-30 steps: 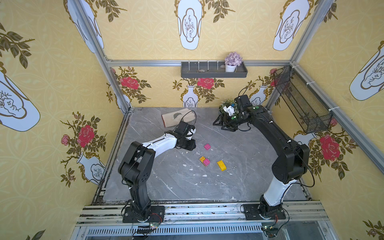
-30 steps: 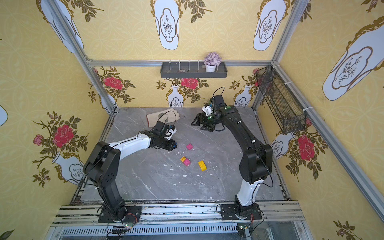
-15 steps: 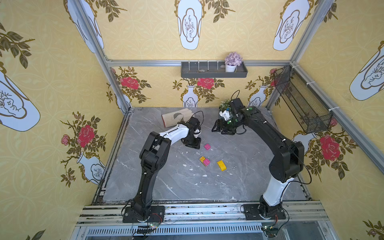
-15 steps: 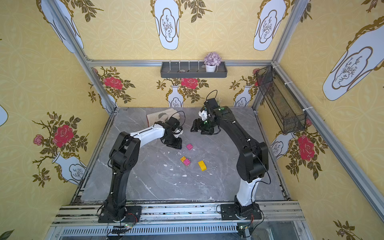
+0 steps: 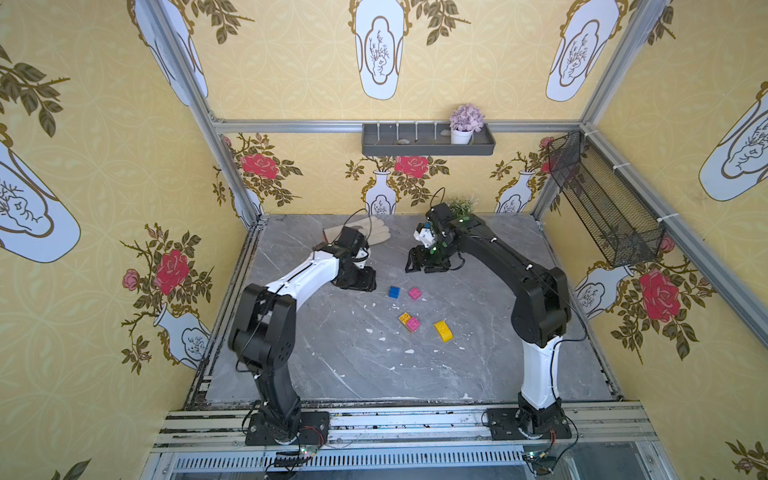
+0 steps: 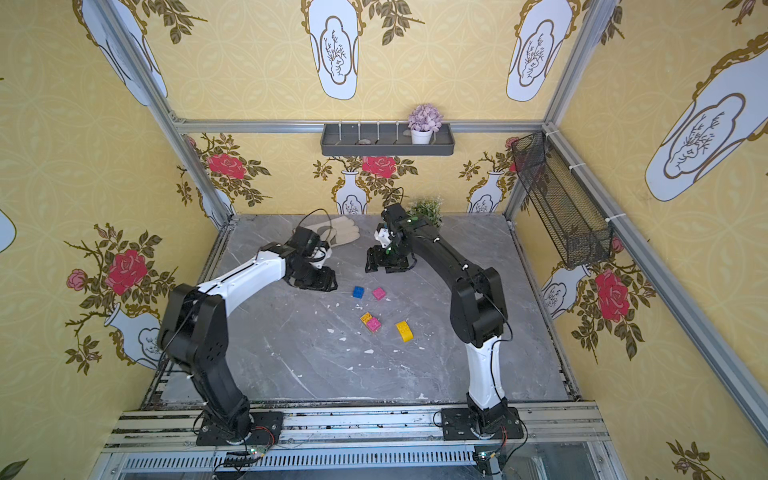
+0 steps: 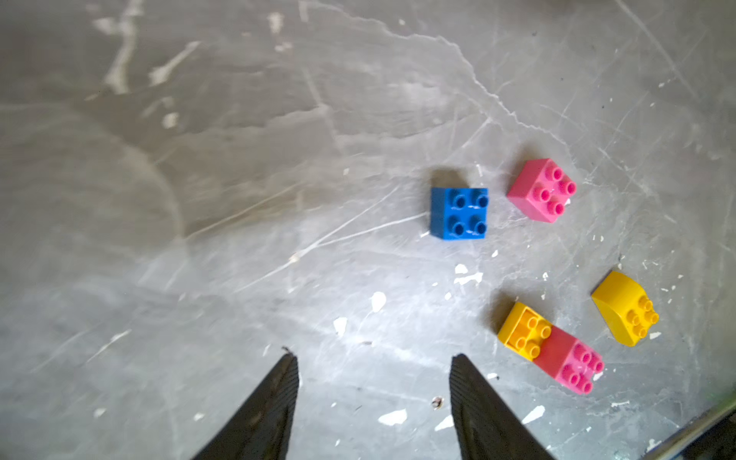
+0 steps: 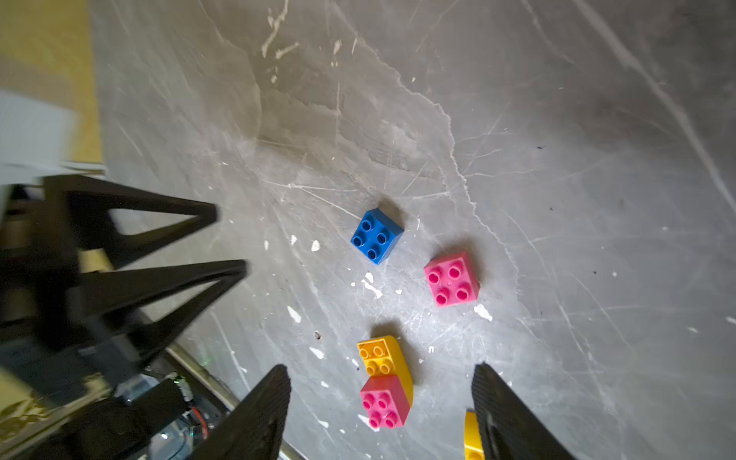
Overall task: Assemble the letter s with lego
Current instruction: Pick up the lego brick from the center of the board.
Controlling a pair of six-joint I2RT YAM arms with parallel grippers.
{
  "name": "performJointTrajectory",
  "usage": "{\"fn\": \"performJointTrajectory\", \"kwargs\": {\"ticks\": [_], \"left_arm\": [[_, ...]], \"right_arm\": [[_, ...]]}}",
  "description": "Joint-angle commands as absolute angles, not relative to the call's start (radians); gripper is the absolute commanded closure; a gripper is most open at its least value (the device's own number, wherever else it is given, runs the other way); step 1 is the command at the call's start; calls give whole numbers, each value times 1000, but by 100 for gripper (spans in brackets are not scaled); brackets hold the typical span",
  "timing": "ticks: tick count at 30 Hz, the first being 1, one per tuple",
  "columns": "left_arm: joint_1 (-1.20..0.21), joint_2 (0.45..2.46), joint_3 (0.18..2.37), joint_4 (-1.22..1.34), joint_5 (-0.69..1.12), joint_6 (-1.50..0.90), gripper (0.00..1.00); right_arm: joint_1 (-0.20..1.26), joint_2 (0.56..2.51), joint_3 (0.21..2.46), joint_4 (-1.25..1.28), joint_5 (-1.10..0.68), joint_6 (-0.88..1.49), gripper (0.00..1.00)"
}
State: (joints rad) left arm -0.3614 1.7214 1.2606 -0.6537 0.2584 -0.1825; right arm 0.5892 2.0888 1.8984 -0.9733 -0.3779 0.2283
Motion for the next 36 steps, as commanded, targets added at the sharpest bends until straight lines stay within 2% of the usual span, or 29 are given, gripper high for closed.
{"fn": "performJointTrajectory", "kwargs": {"ticks": [1,5,9,16,26,36], "left_arm": [[-296,1580,1091,-502,281,-238,36],[-232,1396,900,-389,325,-277,34],[-221,1315,821,-352,353,-288,32],[-219,1289,774,-345,370,-289,31],[-219,1303,758,-342,373,-285,31],[-219,1293,733,-345,368,-285,31]], "right_arm": [[634,2203,2012,-1078,-302,184,26],[719,2306,2116,-1079,-265,136,24],[759,2370,2136,-1080,-208,24,24],[741,2387,2069,-1028,-220,-23,24],[741,2409,2071,-952,-318,-46,24],[731,2431,2084,-947,-338,-60,25]]}}
